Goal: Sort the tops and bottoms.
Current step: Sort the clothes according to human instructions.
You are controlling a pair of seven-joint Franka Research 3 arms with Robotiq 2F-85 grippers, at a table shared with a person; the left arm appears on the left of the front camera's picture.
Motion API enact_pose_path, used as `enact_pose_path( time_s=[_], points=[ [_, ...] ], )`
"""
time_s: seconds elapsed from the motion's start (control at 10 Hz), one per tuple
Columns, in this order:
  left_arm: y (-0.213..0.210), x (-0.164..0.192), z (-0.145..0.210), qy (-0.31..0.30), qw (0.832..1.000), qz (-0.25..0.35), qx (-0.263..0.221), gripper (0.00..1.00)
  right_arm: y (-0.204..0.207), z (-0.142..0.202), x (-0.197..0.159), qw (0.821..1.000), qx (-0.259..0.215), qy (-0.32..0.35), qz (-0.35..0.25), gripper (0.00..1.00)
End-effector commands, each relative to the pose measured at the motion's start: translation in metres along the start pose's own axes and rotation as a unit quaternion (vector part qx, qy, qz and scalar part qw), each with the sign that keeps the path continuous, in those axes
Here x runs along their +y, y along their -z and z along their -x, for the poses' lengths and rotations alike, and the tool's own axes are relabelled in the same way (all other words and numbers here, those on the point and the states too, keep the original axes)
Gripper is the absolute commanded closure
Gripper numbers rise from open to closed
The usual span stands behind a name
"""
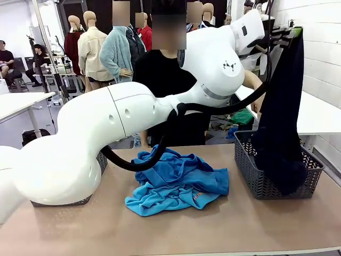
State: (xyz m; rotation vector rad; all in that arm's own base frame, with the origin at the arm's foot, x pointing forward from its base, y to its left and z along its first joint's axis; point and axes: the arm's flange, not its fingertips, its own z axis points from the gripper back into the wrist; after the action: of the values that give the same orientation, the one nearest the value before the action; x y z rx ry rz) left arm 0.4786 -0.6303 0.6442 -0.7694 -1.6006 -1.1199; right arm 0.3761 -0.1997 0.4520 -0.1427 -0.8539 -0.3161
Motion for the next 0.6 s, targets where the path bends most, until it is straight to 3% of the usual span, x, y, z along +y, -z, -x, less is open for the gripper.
enact_pose_path(
  time_s=[0.0, 0.2, 0.5],
  points=[
    [0.014, 0.027, 0.054, -0.05, 0.998, -0.023, 0.015, 1.0, -0.001, 0.0, 0.0, 1.0, 0.005, -0.001, -0.001, 0.0],
    [0.022, 0.036, 0.104, -0.074, 0.993, -0.033, 0.081, 1.0, -0.001, 0.0, 0.0, 1.0, 0.005, -0.001, -0.001, 0.0],
    [0.034, 0.004, 0.17, -0.09, 0.984, 0.017, 0.153, 1.0, -0.001, 0.0, 0.0, 1.0, 0.005, -0.001, -0.001, 0.0]
  ],
)
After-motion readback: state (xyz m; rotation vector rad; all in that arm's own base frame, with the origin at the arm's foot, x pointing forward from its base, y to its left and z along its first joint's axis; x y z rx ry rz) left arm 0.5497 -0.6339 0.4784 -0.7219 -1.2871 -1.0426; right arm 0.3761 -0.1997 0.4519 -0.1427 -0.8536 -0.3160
